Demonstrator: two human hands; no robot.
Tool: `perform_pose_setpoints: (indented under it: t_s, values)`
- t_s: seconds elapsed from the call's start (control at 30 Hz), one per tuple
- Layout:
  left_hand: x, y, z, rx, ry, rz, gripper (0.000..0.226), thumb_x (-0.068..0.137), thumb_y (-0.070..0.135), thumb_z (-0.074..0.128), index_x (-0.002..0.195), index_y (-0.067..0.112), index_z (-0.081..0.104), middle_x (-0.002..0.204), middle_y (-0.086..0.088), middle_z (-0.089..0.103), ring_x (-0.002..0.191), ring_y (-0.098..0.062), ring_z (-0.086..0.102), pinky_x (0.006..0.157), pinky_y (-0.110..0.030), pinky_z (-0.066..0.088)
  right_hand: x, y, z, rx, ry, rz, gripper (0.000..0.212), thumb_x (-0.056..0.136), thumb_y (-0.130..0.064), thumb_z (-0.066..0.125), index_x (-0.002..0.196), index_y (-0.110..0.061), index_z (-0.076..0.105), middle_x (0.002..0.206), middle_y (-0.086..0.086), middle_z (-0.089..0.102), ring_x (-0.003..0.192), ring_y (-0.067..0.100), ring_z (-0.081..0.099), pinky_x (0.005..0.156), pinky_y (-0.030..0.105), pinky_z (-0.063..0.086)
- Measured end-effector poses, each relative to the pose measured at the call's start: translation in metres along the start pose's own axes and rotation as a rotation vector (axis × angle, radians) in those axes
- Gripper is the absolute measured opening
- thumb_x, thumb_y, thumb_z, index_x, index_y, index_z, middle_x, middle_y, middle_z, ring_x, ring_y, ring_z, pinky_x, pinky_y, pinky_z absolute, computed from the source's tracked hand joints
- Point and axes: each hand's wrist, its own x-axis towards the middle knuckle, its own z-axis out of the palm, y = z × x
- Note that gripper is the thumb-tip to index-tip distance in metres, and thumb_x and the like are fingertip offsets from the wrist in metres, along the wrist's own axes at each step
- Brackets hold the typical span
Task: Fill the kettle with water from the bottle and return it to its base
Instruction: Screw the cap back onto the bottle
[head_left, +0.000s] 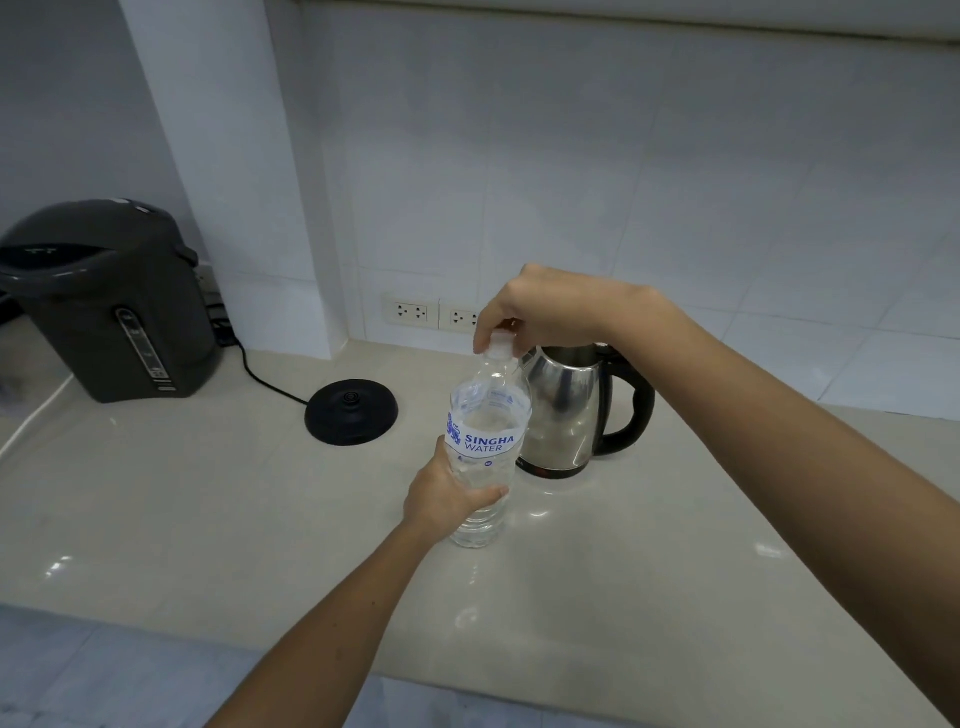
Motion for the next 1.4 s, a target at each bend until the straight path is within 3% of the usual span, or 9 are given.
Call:
perform_pose_setpoints:
  t_s: [0.3,0.43,0.5,0.6,0.67,0.9,1.13,1.3,1.4]
  values:
    - [0.002,0.000,-0.001,0.000,0.004,0.002,0.083,0.061,0.044,0.086,0.130,0.027,0.042,0.106,0.014,0.059,0.106,-0.018,0.060,0.090,-0.033,0.050,0.013,-0.029,0.019,-0.148,-0.015,0.322,0.049,0.102,-0.041,0.037,0.115,0.001,0.057,0.117,0.016,0.057,0.101,0.032,0.057,0.070,0.030,0.037]
    - [0.003,-0.001,-0.002,-0.003,-0.013,0.008,0.082,0.061,0.044,0.086,0.128,0.027,0.042,0.103,0.016,0.056,0.107,-0.018,0.059,0.089,-0.033,0.050,0.021,-0.037,0.029,-0.234,0.124,0.493,0.058,0.100,-0.048,0.032,0.062,-0.007,0.045,0.078,0.004,0.054,0.059,0.019,0.045,0.049,0.024,0.028]
    - [0.005,-0.003,-0.002,-0.008,-0.031,0.011,0.083,0.061,0.044,0.086,0.129,0.027,0.041,0.106,0.015,0.058,0.110,-0.019,0.059,0.091,-0.034,0.050,0.013,-0.033,0.022,-0.158,0.099,0.479,0.058,0.096,-0.057,0.037,0.066,-0.009,0.047,0.069,0.001,0.047,0.060,0.019,0.045,0.050,0.025,0.029]
    - [0.008,-0.005,-0.002,0.007,-0.032,0.023,0.084,0.062,0.044,0.086,0.131,0.026,0.041,0.111,0.011,0.060,0.110,-0.020,0.059,0.091,-0.033,0.049,0.000,-0.025,0.012,0.074,-0.039,0.332,0.036,0.098,-0.040,0.048,0.122,-0.014,0.052,0.104,0.009,0.056,0.088,0.024,0.050,0.071,0.032,0.040]
    - [0.008,-0.006,-0.001,0.001,-0.031,0.026,0.086,0.062,0.044,0.086,0.132,0.025,0.040,0.112,0.010,0.060,0.110,-0.020,0.058,0.090,-0.032,0.049,-0.004,-0.025,0.015,0.126,-0.064,0.308,0.033,0.100,-0.025,0.047,0.132,-0.016,0.045,0.118,0.013,0.054,0.092,0.027,0.051,0.074,0.036,0.042]
    - [0.000,-0.016,0.003,-0.103,-0.097,0.063,0.089,0.059,0.036,0.090,0.130,0.028,0.037,0.117,0.012,0.057,0.111,-0.014,0.056,0.091,-0.029,0.046,-0.004,-0.025,0.036,0.162,0.140,0.380,0.038,0.099,-0.037,0.044,0.122,-0.006,0.044,0.083,0.004,0.044,0.080,0.029,0.048,0.062,0.033,0.037]
    - [0.000,-0.011,0.003,0.032,-0.133,0.135,0.090,0.059,0.028,0.090,0.132,0.028,0.038,0.120,0.006,0.062,0.111,-0.021,0.060,0.093,-0.034,0.050,-0.021,-0.007,0.061,0.509,0.411,0.403,0.033,0.084,-0.044,0.063,0.096,-0.014,0.057,0.083,0.001,0.057,0.079,0.024,0.056,0.062,0.032,0.044]
    - [0.000,0.021,0.022,0.067,-0.284,0.256,0.088,0.056,0.028,0.092,0.125,0.045,0.039,0.110,0.024,0.060,0.102,0.001,0.060,0.088,-0.018,0.046,-0.051,0.033,0.057,0.620,0.547,0.510,0.028,0.071,-0.037,0.073,0.074,-0.014,0.057,0.066,-0.004,0.062,0.069,0.019,0.060,0.054,0.030,0.043]
    - [0.005,0.058,0.067,0.066,-0.287,0.349,0.091,0.049,0.044,0.091,0.127,0.040,0.046,0.124,0.016,0.058,0.116,-0.003,0.057,0.100,-0.029,0.048,-0.078,0.070,0.047,0.647,0.638,0.600,0.026,0.065,-0.032,0.073,0.071,-0.012,0.058,0.069,0.002,0.066,0.067,0.020,0.065,0.057,0.035,0.053]
